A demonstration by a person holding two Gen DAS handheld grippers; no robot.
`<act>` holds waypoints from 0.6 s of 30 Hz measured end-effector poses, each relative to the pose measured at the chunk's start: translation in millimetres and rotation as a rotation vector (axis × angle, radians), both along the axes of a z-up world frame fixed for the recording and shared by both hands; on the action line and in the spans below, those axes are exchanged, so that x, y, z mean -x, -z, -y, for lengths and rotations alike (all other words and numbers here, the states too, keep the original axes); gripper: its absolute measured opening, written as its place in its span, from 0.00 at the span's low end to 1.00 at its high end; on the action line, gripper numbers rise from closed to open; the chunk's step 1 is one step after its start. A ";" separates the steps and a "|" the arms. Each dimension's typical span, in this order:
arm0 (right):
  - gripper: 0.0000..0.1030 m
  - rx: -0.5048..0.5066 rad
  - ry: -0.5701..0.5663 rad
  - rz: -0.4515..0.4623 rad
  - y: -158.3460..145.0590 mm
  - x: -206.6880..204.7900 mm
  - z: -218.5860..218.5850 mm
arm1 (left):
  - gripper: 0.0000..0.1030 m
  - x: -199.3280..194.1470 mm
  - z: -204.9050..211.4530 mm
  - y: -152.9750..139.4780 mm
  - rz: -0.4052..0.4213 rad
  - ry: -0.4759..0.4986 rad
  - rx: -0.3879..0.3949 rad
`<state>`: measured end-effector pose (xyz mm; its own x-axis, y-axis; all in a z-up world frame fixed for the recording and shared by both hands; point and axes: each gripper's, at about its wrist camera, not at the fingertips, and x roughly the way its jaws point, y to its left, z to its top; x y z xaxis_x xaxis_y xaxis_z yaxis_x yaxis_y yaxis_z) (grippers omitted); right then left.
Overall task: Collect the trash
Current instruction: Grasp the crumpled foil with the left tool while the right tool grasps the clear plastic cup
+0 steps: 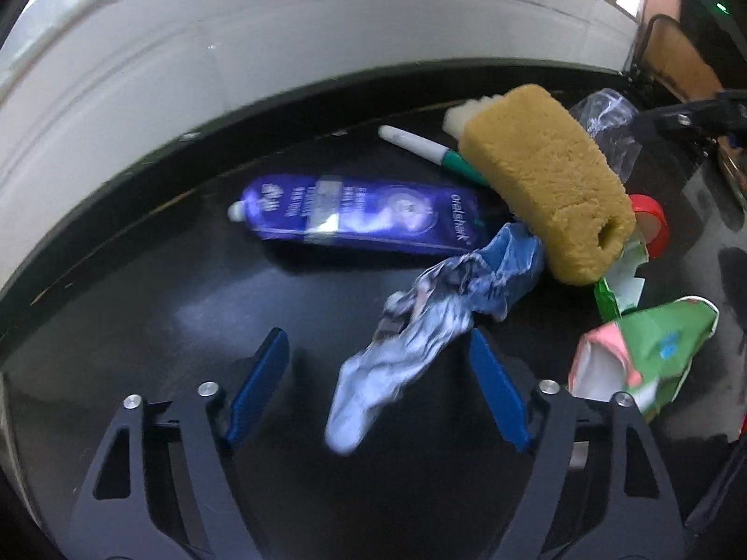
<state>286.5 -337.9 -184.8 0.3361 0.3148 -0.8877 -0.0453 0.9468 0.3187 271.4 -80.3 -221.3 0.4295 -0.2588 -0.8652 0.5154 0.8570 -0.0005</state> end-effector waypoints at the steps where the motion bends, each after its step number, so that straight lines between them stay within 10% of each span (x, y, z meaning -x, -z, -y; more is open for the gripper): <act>1: 0.75 -0.004 -0.008 -0.009 4.5 -5.2 -1.0 | 0.70 -2.6 4.1 2.0 -0.008 0.014 0.003; 4: 0.54 -0.018 -0.032 -0.021 11.3 -13.2 -2.7 | 0.65 -6.9 14.0 2.3 0.004 0.037 0.019; 7: 0.33 -0.014 -0.050 -0.023 10.6 -14.5 -5.0 | 0.35 -9.8 16.1 -1.3 0.001 0.033 0.034; 18: 0.26 0.027 -0.015 0.151 -72.8 19.3 -1.0 | 0.25 9.3 -15.1 -56.2 0.030 -0.107 0.087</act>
<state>267.2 -337.0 -112.0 0.4618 0.2974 -0.8356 -0.1045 0.9538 0.2817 262.1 -65.3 -165.1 0.4838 -0.2837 -0.8279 0.4218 0.9045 -0.0634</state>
